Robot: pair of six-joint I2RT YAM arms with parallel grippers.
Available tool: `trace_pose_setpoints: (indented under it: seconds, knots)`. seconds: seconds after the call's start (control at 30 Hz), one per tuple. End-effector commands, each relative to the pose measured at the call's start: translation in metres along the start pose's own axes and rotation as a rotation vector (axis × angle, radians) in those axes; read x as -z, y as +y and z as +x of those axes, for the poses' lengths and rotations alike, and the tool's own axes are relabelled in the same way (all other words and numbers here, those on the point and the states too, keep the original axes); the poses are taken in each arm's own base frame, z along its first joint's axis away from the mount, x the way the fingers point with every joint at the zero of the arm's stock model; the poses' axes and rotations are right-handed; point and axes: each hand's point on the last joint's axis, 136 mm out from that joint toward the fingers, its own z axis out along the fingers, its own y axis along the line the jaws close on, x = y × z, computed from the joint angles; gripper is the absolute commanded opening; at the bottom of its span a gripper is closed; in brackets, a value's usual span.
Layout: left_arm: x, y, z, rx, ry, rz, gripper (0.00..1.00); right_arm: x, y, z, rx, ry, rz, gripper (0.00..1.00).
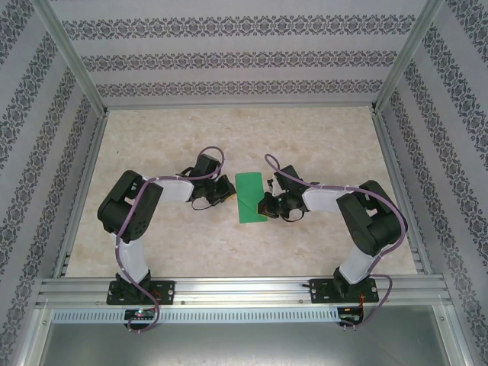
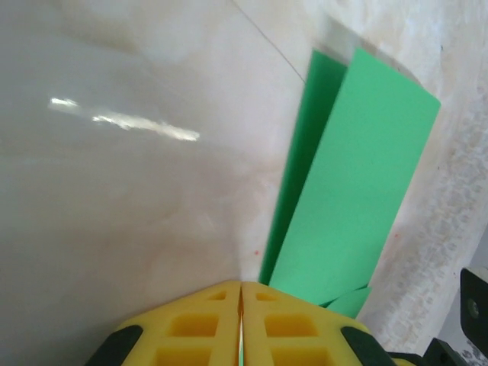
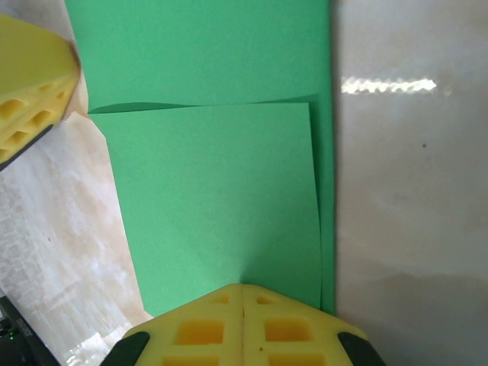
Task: Fold a paper plane with a square sheet of paper (pick it up from the middle)
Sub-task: Fold the triangle a second time at the center of the table.
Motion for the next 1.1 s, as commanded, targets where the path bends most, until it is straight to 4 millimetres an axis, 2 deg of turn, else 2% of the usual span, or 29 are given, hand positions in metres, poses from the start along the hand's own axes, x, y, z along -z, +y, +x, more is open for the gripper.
trace_pose_setpoints:
  seconds: [0.0,0.1,0.2,0.3,0.47,0.67,0.8,0.97,1.07]
  knots:
    - [0.024,-0.008,-0.017,-0.036,-0.068,-0.004,0.12,-0.012,-0.035,0.032,-0.059,0.104,0.135,0.04]
    - [0.038,-0.030,-0.017,-0.078,-0.076,0.050,0.14,-0.012,-0.033,0.030,-0.056,0.103,0.132,0.04]
    - [0.042,-0.050,-0.005,-0.118,-0.038,0.123,0.15,-0.013,-0.031,0.029,-0.055,0.099,0.125,0.05]
    - [0.030,-0.063,0.018,-0.148,0.051,0.164,0.14,-0.012,-0.030,0.027,-0.055,0.091,0.123,0.05]
    - [0.004,-0.071,0.049,-0.163,0.152,0.187,0.14,-0.011,-0.025,0.024,-0.052,0.082,0.106,0.06]
    - [-0.022,-0.060,0.059,-0.130,0.188,0.169,0.13,-0.011,-0.024,0.023,-0.047,0.081,0.104,0.06]
    - [-0.031,-0.040,0.058,-0.118,0.179,0.101,0.12,-0.009,-0.020,0.021,-0.043,0.073,0.093,0.07]
    - [-0.036,-0.018,0.061,-0.105,0.180,0.024,0.11,0.005,0.002,0.010,-0.004,0.028,0.052,0.10]
    - [-0.035,-0.013,0.061,-0.102,0.173,0.010,0.11,0.014,0.024,0.001,0.044,0.001,0.006,0.11]
